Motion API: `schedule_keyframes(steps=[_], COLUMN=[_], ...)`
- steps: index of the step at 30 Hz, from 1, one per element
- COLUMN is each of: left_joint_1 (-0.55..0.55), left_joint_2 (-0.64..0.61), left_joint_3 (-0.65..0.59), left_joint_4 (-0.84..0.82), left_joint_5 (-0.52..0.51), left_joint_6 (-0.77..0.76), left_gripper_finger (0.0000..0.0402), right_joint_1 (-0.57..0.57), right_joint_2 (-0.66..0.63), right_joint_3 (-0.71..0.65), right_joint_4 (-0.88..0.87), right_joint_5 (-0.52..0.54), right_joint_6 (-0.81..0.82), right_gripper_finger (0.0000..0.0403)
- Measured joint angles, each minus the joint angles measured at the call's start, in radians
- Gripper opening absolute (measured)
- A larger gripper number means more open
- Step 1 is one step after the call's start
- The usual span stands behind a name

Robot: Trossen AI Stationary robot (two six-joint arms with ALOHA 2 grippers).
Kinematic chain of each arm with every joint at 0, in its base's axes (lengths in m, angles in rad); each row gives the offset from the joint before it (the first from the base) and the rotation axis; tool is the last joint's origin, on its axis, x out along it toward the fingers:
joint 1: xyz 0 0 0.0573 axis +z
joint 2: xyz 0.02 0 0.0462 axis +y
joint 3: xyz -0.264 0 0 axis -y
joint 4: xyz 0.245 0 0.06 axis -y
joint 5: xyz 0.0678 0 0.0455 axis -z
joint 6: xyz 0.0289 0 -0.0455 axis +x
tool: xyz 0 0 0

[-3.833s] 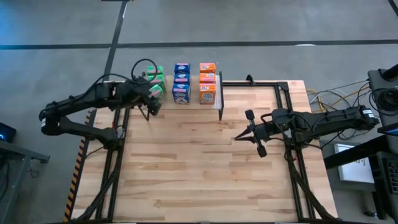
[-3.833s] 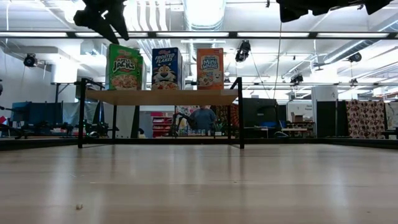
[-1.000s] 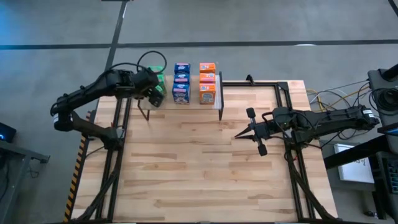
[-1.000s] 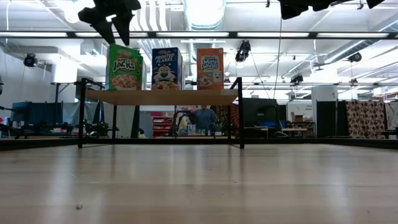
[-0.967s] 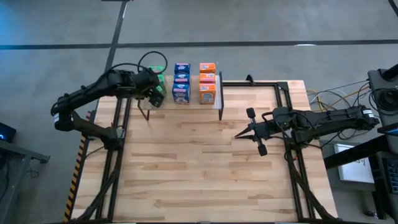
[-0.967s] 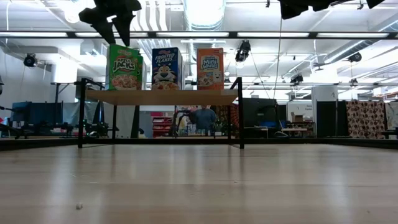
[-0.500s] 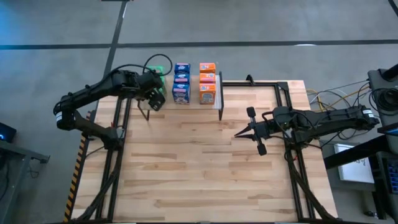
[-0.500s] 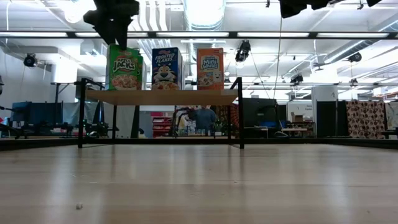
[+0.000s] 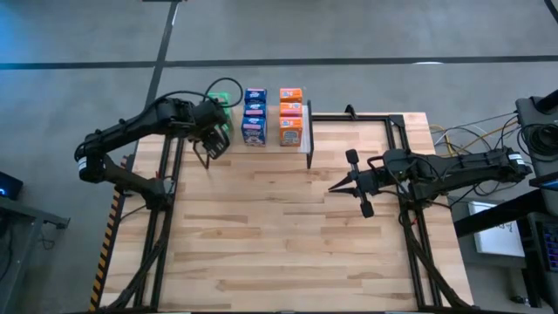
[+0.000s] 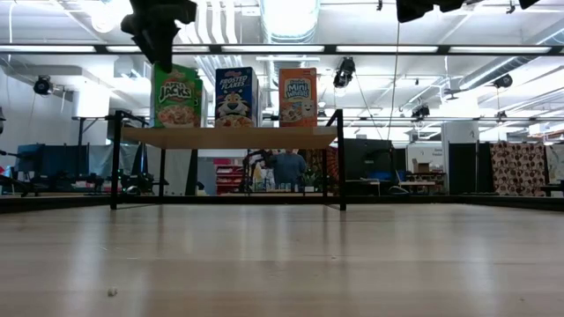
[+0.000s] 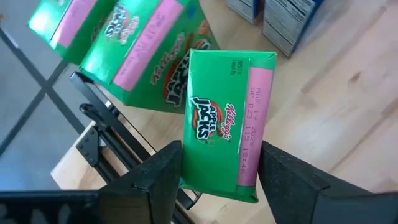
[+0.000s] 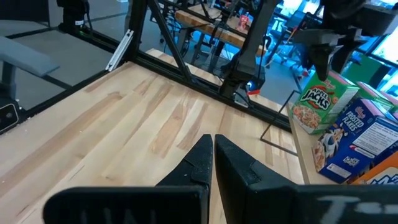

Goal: Stack cereal on shelf
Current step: Put the green cereal box on the shelf aligned with the other green cereal boxes

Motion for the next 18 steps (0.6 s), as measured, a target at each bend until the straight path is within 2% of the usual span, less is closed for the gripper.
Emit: schedule_keyframes(steps=[7,18], left_joint_1=[0.000,0.000], left_joint_2=[-0.003,-0.003], left_joint_3=[0.000,0.000], left_joint_4=[-0.010,0.007], left_joint_5=[0.011,0.006], left_joint_6=[0.180,0.407], left_gripper_finger=[0.0171,0.0169], right_joint_1=[0.000,0.000], right_joint_2=[0.000,0.000], right_joint_3=[0.000,0.000], right_joint_4=[0.007,0.007], right_joint_5=[0.000,0.000], right_joint_6=[-0.004,-0.008], right_gripper_finger=[0.0009,0.0009])
